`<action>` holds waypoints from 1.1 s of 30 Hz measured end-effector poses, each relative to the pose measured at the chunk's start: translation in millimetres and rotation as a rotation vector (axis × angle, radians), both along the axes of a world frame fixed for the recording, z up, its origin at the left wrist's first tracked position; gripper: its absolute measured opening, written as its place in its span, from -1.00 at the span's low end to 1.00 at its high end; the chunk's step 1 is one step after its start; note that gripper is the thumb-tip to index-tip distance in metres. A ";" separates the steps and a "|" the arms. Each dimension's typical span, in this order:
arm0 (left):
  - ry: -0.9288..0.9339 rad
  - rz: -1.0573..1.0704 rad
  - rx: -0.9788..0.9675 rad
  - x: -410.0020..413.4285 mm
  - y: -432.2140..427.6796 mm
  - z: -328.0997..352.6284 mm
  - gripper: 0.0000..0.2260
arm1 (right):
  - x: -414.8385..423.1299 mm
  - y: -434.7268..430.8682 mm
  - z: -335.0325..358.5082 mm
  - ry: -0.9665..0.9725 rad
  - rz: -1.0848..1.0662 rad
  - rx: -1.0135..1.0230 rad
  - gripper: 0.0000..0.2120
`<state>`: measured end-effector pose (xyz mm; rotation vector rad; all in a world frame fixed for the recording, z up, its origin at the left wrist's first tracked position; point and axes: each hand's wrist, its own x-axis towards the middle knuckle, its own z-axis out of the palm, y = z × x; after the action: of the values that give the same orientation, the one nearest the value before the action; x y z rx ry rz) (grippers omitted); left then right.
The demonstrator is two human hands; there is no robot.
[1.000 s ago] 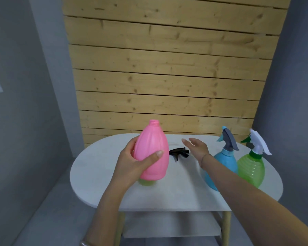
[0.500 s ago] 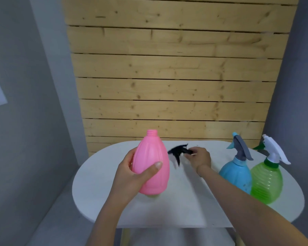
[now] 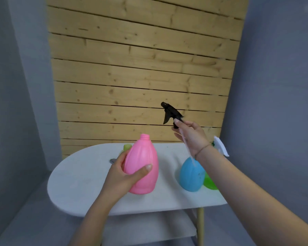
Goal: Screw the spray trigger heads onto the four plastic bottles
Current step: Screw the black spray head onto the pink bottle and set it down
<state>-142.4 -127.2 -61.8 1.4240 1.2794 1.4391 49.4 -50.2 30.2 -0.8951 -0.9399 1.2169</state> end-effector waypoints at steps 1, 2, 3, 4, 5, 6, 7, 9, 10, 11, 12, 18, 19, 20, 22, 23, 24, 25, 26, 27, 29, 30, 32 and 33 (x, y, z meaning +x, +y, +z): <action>0.009 -0.036 -0.013 7.6 -2.7 -1.7 -0.17 | 7.0 -11.4 4.4 0.066 0.036 0.004 -0.77; 0.009 -0.072 -0.021 15.4 -5.9 -4.8 -0.22 | 14.4 -22.5 8.3 0.131 0.062 -0.001 -0.67; 0.004 -0.103 -0.026 23.0 -9.4 -8.1 -0.28 | 22.0 -32.7 10.1 0.176 0.074 -0.001 -0.64; 0.004 -0.123 -0.028 28.2 -10.8 -10.1 -0.32 | 26.1 -40.2 11.9 0.195 0.082 0.014 -0.66; 0.003 -0.137 -0.034 34.4 -13.9 -13.3 -0.34 | 31.4 -49.2 10.4 0.179 0.077 0.032 -0.68; 0.010 -0.143 -0.040 39.3 -14.9 -15.4 -0.34 | 33.6 -56.7 10.2 0.140 0.064 0.058 -0.68; 0.022 -0.149 -0.044 43.0 -15.7 -17.3 -0.32 | 34.2 -62.6 11.2 0.093 0.038 0.084 -0.66; 0.043 -0.172 -0.047 50.3 -17.7 -20.0 -0.31 | 36.3 -72.7 17.4 0.041 -0.025 0.147 -0.69; 0.049 -0.183 -0.044 52.8 -18.6 -21.3 -0.33 | 37.8 -75.4 22.5 0.042 -0.052 0.180 -0.72; 0.057 -0.195 -0.043 54.9 -19.9 -22.2 -0.35 | 39.8 -77.5 28.7 0.056 -0.073 0.216 -0.73; 0.064 -0.208 -0.042 56.8 -21.2 -23.4 -0.36 | 41.7 -78.7 35.1 0.079 -0.089 0.250 -0.74; 0.059 -0.282 -0.028 68.7 -27.0 -26.8 -0.39 | 38.6 -77.0 49.4 0.135 -0.110 0.357 -0.72; 0.047 -0.286 -0.030 70.6 -27.8 -25.9 -0.40 | 36.9 -76.9 47.7 0.118 -0.106 0.353 -0.73; 0.036 -0.285 -0.033 71.8 -28.3 -24.9 -0.41 | 34.8 -77.2 45.2 0.101 -0.101 0.342 -0.73; 0.021 -0.281 -0.032 73.4 -28.2 -23.1 -0.41 | 30.7 -77.3 37.9 0.083 -0.089 0.307 -0.72; 0.009 -0.280 -0.025 74.0 -28.1 -21.8 -0.41 | 28.7 -78.0 32.9 0.078 -0.077 0.280 -0.72; -0.009 -0.281 -0.017 74.7 -28.1 -20.4 -0.41 | 27.1 -78.9 25.9 0.071 -0.058 0.246 -0.72; -0.029 -0.285 -0.012 75.1 -28.2 -19.2 -0.42 | 26.2 -80.1 17.0 0.054 -0.035 0.209 -0.72; -0.046 -0.294 -0.011 75.7 -28.8 -18.0 -0.42 | 25.2 -82.6 7.7 0.017 -0.010 0.175 -0.73; -0.056 -0.306 -0.013 75.8 -29.2 -16.9 -0.41 | 24.6 -85.4 -1.6 -0.033 0.018 0.146 -0.73; -0.061 -0.336 -0.021 75.2 -30.0 -15.5 -0.42 | 25.4 -91.7 -19.3 -0.087 0.080 0.107 -0.75; -0.060 -0.352 -0.024 75.0 -30.4 -14.8 -0.43 | 27.0 -94.3 -26.4 -0.082 0.110 0.102 -0.76; -0.043 -0.372 -0.026 72.5 -30.1 -16.2 -0.43 | 29.5 -96.8 -37.7 -0.090 0.142 0.112 -0.76; -0.031 -0.379 -0.028 71.4 -30.0 -16.7 -0.43 | 31.5 -97.5 -41.9 -0.109 0.146 0.123 -0.77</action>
<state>-71.0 -157.3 -78.5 1.5224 0.9430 1.1766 80.9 -147.7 -11.8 -0.8126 -1.1716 1.2284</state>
